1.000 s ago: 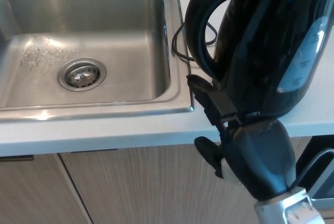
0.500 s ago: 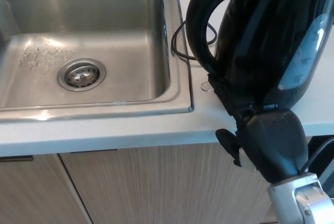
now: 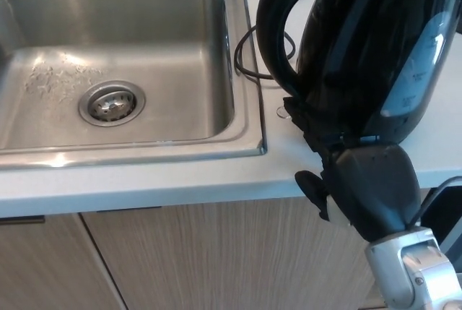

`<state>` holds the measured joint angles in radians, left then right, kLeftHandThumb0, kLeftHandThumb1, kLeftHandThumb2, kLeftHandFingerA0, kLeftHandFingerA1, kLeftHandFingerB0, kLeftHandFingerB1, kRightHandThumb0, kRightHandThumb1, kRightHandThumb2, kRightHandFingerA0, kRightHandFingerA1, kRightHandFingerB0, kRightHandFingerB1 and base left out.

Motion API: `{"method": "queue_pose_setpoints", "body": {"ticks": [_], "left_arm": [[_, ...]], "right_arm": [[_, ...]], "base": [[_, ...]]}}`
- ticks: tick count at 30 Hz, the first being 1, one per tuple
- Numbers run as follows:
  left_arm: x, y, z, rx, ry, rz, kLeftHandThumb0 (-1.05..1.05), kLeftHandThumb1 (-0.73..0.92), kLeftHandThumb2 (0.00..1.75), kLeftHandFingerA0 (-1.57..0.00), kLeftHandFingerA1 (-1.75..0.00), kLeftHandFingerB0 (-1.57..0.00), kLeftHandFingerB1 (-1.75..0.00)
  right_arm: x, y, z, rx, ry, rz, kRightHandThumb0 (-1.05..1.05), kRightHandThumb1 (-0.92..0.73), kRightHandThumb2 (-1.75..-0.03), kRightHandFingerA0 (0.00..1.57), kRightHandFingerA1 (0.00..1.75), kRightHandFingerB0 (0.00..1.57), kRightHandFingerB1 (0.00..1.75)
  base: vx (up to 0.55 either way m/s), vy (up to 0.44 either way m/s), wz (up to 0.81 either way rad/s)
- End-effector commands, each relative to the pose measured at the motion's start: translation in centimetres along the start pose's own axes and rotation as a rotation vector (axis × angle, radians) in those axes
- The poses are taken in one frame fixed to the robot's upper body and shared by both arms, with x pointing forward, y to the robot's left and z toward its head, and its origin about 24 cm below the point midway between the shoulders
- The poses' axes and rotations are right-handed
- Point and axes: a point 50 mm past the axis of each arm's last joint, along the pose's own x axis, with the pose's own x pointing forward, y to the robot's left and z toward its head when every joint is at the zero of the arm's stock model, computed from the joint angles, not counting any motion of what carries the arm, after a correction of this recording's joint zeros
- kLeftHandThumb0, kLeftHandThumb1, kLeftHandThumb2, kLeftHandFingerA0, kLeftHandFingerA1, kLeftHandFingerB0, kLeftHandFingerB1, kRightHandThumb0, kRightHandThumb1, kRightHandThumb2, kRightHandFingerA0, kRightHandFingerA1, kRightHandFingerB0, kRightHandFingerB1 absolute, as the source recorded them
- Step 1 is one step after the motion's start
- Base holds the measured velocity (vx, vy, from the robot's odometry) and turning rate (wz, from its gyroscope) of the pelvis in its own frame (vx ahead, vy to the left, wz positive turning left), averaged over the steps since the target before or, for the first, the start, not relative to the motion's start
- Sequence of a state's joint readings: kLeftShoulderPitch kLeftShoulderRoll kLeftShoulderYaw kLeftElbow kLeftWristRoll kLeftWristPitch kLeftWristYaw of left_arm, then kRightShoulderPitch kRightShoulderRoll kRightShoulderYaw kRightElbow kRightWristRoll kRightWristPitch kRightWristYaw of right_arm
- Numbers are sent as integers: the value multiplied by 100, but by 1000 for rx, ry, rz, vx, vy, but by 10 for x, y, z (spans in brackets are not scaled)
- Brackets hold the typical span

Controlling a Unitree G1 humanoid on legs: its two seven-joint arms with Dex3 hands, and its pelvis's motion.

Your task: Pick up a kettle using the right hand on left side of the counter and then walk right towards the kettl base and turn on the kettle

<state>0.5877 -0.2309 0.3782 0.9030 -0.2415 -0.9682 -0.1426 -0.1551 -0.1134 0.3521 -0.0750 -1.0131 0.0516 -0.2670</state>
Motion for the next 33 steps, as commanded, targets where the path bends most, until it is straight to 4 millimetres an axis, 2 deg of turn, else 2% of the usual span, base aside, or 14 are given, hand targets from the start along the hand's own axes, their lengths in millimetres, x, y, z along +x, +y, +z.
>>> {"method": "queue_pose_setpoints", "body": {"ticks": [1,11,12,13,14,16,17,20,21,23,28,29,31,33], "left_arm": [[-9,-1,3,-1,-58,13,-11,48,114,-113,-110,-101,-98],[-13,-1,3,11,-72,12,-11,47,113,-110,-110,-101,-99],[-13,-2,3,11,-75,15,-11,46,114,-112,-110,-101,-98],[-13,-2,3,12,-78,16,-11,46,114,-112,-110,-101,-98],[-14,-2,1,8,-67,15,-10,48,113,-112,-109,-101,-98],[-15,-3,0,2,-62,21,-10,48,113,-112,-109,-101,-98],[-16,-4,1,20,-74,27,-9,46,118,-110,-112,-101,-100],[-14,-7,-1,4,-62,39,-11,46,118,-112,-111,-102,-98],[-15,-7,-1,3,-60,40,-11,46,117,-111,-110,-101,-98],[-16,-7,-1,21,-66,33,-11,45,120,-110,-110,-101,-98],[-15,-5,-2,15,-58,34,-12,45,118,-113,-110,-102,-100],[-15,-5,-1,23,-59,36,-13,44,119,-113,-112,-103,-99],[-16,-4,-2,26,-55,49,-12,43,121,-113,-111,-103,-98],[-15,-3,-1,26,-60,48,-12,43,121,-112,-111,-103,-99]], "right_arm": [[6,1,-1,-15,23,10,-24,-67,-64,84,175,18,33],[3,4,3,23,78,55,-27,-67,-66,79,175,20,34],[4,2,6,17,94,72,-28,-47,-97,105,125,5,48],[5,1,8,7,111,87,-28,-47,-97,105,125,5,48],[6,-1,13,13,136,104,-28,-66,-65,76,174,20,36],[9,-2,16,18,143,115,-28,-66,-65,76,174,20,36],[12,-6,26,14,165,155,-31,-67,-59,77,172,19,38],[18,-10,35,-5,175,164,-31,-66,-59,80,174,20,40],[18,-10,38,2,182,167,-30,-66,-60,85,175,20,41],[19,-13,41,1,190,168,-31,-67,-59,82,175,21,41],[18,-16,43,13,206,151,-32,-68,-60,86,175,20,40],[18,-17,42,17,216,153,-34,-69,-60,80,175,21,40],[16,-21,38,45,234,154,-34,-68,-59,80,175,22,39],[15,-22,37,69,237,141,-32,-67,-59,85,173,23,40]], "base": [[0,0,0],[0,0,0],[0,0,0],[0,0,0],[0,0,0],[0,0,0],[0,0,0],[0,0,0],[0,0,0],[0,0,0],[0,0,0],[0,0,0],[0,0,0],[0,0,0]]}}
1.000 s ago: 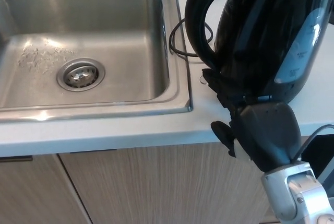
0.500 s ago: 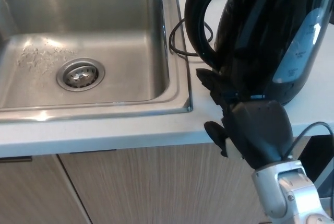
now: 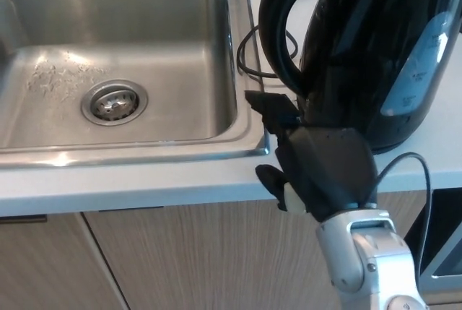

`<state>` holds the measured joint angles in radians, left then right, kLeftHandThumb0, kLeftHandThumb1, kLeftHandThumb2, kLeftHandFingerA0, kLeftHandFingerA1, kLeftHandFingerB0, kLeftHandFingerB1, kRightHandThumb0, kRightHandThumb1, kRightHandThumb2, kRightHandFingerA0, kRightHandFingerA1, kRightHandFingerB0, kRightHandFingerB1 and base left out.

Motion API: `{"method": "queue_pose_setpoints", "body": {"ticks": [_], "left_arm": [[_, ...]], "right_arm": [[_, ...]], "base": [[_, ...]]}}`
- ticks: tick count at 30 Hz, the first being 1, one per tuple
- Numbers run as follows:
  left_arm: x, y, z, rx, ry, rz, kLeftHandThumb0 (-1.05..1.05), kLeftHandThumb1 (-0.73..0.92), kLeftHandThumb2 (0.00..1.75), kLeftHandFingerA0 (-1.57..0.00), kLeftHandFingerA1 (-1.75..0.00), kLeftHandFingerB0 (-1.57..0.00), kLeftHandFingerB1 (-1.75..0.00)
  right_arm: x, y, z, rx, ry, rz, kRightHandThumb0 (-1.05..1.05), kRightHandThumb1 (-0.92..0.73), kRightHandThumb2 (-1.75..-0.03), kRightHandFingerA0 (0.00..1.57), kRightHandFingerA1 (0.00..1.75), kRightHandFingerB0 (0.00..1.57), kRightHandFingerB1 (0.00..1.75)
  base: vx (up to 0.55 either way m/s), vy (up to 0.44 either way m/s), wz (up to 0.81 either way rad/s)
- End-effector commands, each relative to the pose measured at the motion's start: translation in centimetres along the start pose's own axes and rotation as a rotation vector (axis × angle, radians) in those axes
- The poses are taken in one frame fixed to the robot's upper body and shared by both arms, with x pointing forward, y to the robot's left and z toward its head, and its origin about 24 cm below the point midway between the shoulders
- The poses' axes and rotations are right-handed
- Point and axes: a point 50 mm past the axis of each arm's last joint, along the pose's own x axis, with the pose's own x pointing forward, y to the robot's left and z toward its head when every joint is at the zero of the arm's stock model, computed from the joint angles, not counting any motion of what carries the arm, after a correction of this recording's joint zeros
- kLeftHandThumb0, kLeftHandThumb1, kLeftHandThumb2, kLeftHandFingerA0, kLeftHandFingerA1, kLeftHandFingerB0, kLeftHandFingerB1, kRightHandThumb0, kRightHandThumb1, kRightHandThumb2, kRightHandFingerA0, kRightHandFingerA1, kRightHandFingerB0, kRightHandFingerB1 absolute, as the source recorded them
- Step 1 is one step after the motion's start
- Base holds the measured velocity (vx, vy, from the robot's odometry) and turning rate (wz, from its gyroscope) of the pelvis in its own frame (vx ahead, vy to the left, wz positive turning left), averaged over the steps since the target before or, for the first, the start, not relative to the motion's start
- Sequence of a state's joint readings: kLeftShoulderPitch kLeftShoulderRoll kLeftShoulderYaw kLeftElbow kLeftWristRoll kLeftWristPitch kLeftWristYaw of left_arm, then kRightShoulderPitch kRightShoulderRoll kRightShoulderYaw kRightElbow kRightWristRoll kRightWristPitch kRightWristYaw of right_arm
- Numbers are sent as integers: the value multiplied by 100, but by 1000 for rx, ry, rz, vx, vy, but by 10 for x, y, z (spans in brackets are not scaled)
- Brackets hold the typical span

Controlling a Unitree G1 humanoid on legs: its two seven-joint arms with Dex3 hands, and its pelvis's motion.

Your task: Pick up a kettle using the right hand on left side of the counter and then walk right towards the kettl base and turn on the kettle

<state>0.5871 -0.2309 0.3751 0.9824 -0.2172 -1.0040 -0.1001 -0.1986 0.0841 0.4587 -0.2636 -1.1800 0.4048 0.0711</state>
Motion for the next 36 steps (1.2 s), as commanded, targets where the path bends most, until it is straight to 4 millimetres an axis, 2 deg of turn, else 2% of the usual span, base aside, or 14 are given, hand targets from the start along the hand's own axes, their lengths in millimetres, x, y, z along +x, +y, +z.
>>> {"method": "queue_pose_setpoints", "body": {"ticks": [1,2,9,15,16,17,20,23,25,28,29,30,33,36], "left_arm": [[-6,-5,8,-2,-109,16,-11,43,122,-112,-111,-102,-100],[-4,-4,9,5,-112,16,-12,43,120,-112,-110,-102,-100],[-4,-3,7,-17,-91,11,-12,47,117,-110,-110,-102,-98],[-4,-1,9,1,-108,8,-11,47,117,-112,-112,-102,-99],[-4,-2,9,5,-110,8,-11,48,116,-112,-111,-102,-100],[-3,-1,9,12,-110,6,-10,49,116,-110,-109,-101,-98],[-3,-1,9,13,-112,4,-11,48,118,-110,-110,-101,-98],[-3,2,9,43,-104,8,-13,49,117,-111,-110,-101,-99],[-1,2,11,47,-111,10,-12,48,118,-111,-110,-101,-99],[0,2,10,41,-104,14,-11,48,118,-110,-111,-101,-98],[-1,3,10,39,-100,15,-12,49,117,-110,-110,-102,-99],[-1,3,10,41,-95,18,-13,49,116,-111,-110,-102,-99],[-1,2,10,31,-101,18,-11,49,117,-112,-111,-102,-99],[-1,2,10,31,-101,18,-11,49,117,-112,-111,-102,-99]], "right_arm": [[-3,-8,-10,25,78,18,-31,-66,-61,89,175,30,39],[-6,-15,-6,60,30,-7,-31,-67,-59,86,174,39,35],[-4,-31,11,58,-128,-73,-32,-68,-61,85,172,37,36],[-1,-52,53,48,-384,-89,-28,-68,-62,86,171,41,36],[-1,-55,60,56,-404,-76,-30,-69,-62,78,171,41,35],[0,-62,68,69,-443,-90,-33,-65,-63,86,165,43,40],[0,-73,83,89,-524,-123,-34,-64,-63,89,164,45,43],[0,-92,101,62,-632,-163,-43,-68,-60,99,148,57,51],[2,-101,108,45,-671,-165,-45,-69,-64,95,149,60,53],[19,-128,120,-115,-767,-172,-56,-76,-64,90,136,71,62],[31,-140,127,-224,-786,-154,-65,-80,-65,90,100,74,59],[35,-145,129,-263,-794,-140,-68,-84,-65,82,81,68,53],[56,-160,136,-471,-782,-109,-75,-88,-67,78,78,68,49],[57,-161,137,-474,-785,-106,-75,-88,-67,78,78,68,49]], "base": [[0,0,0],[0,0,0],[0,0,0],[0,0,0],[0,0,0],[0,0,0],[0,0,0],[0,0,0],[0,0,0],[0,0,0],[0,0,0],[0,0,0],[0,0,0],[0,0,0]]}}
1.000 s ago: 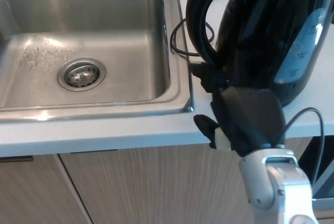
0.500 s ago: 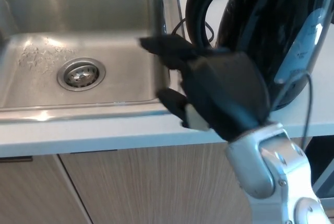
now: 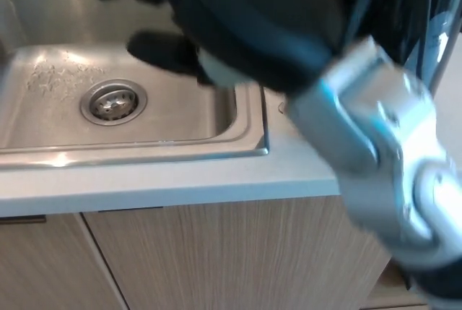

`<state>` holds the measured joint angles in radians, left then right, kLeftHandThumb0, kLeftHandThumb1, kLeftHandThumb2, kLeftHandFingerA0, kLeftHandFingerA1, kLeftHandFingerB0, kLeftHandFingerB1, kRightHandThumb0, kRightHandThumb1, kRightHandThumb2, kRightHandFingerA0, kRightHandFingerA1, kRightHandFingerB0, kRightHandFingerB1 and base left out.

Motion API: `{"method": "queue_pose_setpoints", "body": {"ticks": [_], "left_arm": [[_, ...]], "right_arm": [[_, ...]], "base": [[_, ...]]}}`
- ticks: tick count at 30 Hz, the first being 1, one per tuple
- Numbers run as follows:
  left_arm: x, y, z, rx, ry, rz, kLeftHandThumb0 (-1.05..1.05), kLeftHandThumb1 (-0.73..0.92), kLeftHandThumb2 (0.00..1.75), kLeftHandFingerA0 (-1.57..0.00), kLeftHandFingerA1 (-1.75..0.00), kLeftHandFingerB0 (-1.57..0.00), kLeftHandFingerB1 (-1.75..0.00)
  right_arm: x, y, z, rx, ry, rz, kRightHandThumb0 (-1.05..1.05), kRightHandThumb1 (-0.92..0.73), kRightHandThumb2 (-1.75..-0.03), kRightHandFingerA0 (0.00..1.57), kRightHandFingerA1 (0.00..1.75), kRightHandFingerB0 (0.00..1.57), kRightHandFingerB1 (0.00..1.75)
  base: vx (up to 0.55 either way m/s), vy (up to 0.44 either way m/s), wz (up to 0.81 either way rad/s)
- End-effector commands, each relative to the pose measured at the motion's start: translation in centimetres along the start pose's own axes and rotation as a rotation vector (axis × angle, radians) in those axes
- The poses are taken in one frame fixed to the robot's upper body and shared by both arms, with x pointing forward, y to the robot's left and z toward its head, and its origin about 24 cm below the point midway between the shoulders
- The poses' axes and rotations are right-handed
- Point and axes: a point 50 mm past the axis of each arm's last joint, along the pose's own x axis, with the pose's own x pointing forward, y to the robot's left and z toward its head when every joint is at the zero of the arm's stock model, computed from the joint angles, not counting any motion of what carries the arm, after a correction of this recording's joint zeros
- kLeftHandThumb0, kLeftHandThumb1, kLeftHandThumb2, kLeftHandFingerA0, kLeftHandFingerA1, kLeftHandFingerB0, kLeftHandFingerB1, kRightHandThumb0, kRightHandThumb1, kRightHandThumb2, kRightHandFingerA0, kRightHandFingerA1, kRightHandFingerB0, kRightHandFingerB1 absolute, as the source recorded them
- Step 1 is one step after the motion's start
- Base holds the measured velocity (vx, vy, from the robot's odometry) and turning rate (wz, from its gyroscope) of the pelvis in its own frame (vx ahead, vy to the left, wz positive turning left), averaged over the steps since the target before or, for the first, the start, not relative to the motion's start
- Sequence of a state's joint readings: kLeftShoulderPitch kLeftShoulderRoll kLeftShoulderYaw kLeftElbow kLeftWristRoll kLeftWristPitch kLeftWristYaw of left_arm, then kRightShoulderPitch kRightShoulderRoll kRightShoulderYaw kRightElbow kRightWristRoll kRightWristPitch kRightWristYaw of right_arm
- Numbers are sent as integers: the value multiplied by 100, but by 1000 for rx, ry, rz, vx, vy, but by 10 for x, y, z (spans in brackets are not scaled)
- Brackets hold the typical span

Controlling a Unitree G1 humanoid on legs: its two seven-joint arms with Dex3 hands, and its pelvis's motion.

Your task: Pick up a kettle using the right hand on left side of the counter and then walk right towards the kettl base and turn on the kettle

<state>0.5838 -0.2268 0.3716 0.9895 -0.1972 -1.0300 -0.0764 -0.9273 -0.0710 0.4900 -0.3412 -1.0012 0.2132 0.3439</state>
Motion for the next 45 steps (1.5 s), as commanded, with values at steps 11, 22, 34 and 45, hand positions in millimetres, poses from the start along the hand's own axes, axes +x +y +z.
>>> {"method": "queue_pose_setpoints", "body": {"ticks": [11,22,34,45], "left_arm": [[-1,7,10,15,-81,17,-10,48,115,-112,-109,-101,-99],[1,8,11,15,-82,10,-10,49,114,-112,-110,-101,-99],[2,10,12,7,-81,-2,-10,49,115,-113,-109,-101,-99],[1,10,10,10,-71,10,-9,48,116,-113,-109,-102,-98]], "right_arm": [[59,-2,-72,-597,76,629,-101,-92,-85,36,60,51,49],[57,28,-97,-612,50,719,-95,-92,-79,44,62,65,56],[37,59,-99,-501,22,748,-82,-92,-74,58,66,75,58],[20,59,-92,-511,-113,657,-75,-92,-69,76,79,84,73]], "base": [[0,0,0],[0,0,0],[0,0,0],[0,0,0]]}}
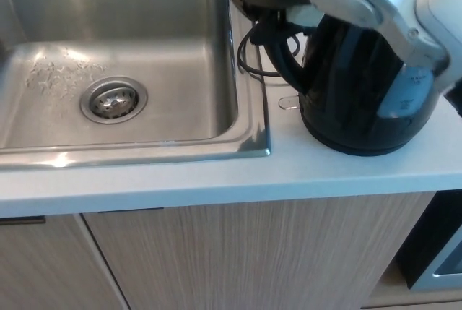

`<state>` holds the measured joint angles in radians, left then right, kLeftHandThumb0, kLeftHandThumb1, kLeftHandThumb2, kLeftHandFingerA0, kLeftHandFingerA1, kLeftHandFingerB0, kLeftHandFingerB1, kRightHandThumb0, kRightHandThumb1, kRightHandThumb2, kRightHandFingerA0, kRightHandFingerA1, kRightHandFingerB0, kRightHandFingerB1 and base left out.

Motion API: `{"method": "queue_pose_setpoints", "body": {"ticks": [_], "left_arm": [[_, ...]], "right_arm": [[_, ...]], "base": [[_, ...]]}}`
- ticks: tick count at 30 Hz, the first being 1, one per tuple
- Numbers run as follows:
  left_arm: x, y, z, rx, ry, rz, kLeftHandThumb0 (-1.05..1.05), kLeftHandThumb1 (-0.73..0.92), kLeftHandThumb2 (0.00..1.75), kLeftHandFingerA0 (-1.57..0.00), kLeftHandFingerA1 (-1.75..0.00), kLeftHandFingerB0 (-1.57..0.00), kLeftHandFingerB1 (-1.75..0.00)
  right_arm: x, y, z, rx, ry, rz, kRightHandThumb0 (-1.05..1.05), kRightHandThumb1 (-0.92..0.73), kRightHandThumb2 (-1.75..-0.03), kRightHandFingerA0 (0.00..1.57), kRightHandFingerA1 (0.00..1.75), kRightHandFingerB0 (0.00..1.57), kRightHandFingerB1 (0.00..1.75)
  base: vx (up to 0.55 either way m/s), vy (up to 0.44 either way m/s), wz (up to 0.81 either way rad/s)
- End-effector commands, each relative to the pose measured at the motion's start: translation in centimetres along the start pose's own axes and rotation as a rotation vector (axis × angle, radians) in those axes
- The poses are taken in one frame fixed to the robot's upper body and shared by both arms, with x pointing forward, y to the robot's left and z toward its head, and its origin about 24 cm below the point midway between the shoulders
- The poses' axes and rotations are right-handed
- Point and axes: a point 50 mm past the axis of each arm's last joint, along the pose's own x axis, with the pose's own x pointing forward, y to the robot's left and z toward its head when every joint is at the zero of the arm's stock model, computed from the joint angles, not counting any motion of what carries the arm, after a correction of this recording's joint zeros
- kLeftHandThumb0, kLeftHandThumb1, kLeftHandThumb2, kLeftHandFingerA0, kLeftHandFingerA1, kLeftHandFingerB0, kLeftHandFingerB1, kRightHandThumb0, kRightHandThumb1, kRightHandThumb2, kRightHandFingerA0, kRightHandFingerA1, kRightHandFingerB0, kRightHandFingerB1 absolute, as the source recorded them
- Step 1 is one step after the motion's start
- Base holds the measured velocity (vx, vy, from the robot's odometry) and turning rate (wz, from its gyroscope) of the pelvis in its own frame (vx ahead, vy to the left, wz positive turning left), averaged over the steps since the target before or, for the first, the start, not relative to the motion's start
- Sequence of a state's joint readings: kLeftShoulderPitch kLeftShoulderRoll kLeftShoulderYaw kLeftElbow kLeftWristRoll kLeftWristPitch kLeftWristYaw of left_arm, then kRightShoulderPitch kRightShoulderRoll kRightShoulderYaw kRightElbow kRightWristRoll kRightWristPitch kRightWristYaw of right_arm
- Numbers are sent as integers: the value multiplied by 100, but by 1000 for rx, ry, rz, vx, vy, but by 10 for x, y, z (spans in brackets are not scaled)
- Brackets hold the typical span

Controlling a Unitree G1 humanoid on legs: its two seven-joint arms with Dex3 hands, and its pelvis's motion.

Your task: Pick up a kettle using the right hand on left side of the counter and then walk right towards the kettl base and turn on the kettle

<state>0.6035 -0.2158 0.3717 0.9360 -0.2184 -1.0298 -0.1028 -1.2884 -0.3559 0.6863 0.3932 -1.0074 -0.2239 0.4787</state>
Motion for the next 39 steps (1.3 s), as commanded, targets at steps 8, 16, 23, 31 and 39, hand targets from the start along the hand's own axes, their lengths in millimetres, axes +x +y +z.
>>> {"method": "queue_pose_setpoints", "body": {"ticks": [8,16,23,31,39], "left_arm": [[-4,4,3,20,-30,8,-10,48,114,-113,-110,-101,-98],[-5,6,3,17,-39,34,-10,48,115,-111,-110,-100,-97],[-3,7,3,6,-31,25,-9,49,115,-112,-110,-100,-97],[-3,9,4,17,-38,29,-8,47,116,-112,-110,-100,-97],[0,9,4,19,-41,40,-10,47,114,-112,-108,-100,-97]], "right_arm": [[-30,-13,8,-98,-139,-224,-74,-92,-67,77,81,78,65],[-50,-17,-11,-237,-134,-269,-79,-92,-69,85,77,78,58],[-77,-19,-14,-241,-175,-279,-81,-71,-105,83,82,72,67],[-88,-2,-12,-196,-193,-242,-76,-91,-67,87,76,71,55],[-97,11,-12,-172,-202,-205,-74,-90,-65,83,68,74,54]], "base": [[0,0,0],[0,0,0],[0,0,0],[0,0,0],[0,0,0]]}}
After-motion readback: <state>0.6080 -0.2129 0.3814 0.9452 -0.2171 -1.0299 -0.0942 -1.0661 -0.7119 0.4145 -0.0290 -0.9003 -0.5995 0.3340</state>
